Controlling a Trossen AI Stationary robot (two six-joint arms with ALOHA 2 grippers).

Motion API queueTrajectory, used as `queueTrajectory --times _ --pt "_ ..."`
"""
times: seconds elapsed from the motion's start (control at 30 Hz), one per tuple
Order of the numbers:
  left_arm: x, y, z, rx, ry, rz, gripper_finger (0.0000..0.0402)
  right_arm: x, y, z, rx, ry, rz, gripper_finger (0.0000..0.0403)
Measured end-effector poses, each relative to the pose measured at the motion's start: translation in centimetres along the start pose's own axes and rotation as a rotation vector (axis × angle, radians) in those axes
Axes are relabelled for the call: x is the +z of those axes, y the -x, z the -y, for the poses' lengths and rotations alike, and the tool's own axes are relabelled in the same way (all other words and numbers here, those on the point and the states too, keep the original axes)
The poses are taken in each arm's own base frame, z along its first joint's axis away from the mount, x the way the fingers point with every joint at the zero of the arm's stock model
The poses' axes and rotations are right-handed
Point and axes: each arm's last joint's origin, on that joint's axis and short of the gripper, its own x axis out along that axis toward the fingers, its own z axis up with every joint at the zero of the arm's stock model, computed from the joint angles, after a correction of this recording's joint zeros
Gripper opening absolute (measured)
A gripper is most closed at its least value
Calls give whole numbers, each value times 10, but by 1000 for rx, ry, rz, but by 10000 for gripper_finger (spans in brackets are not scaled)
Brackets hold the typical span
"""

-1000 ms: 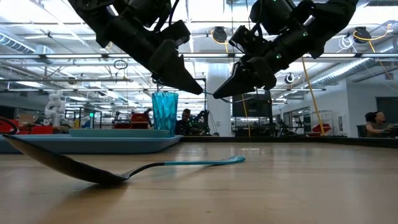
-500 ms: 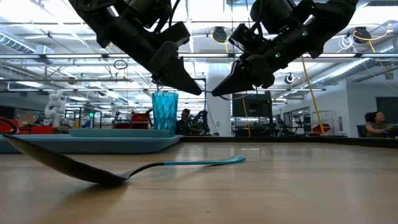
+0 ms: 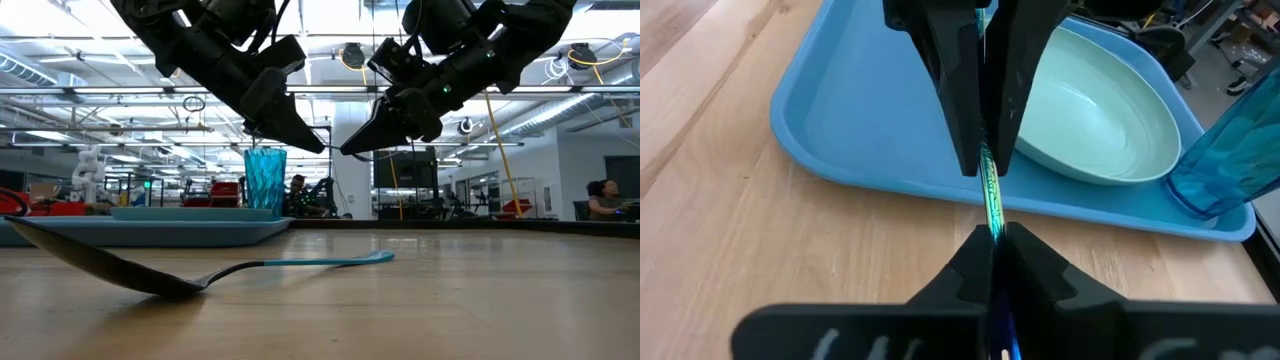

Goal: Pick and place plate/cup/fork/spoon on tray
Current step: Put the blue fork on the blue tray to the bottom of the green plate

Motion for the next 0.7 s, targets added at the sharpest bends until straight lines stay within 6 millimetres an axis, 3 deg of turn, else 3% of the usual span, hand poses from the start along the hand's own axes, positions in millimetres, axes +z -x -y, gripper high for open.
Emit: queueTrajectory --times 0.13,0.37,0.7 --pt "0 0 0 -1 2 -5 29 1 0 -1 4 8 7 18" --pt "-3 7 5 -20 21 -56 18 12 11 -6 15 30 60 77" --pt "-10 47 26 -70 25 -265 19 36 54 -8 36 38 146 111"
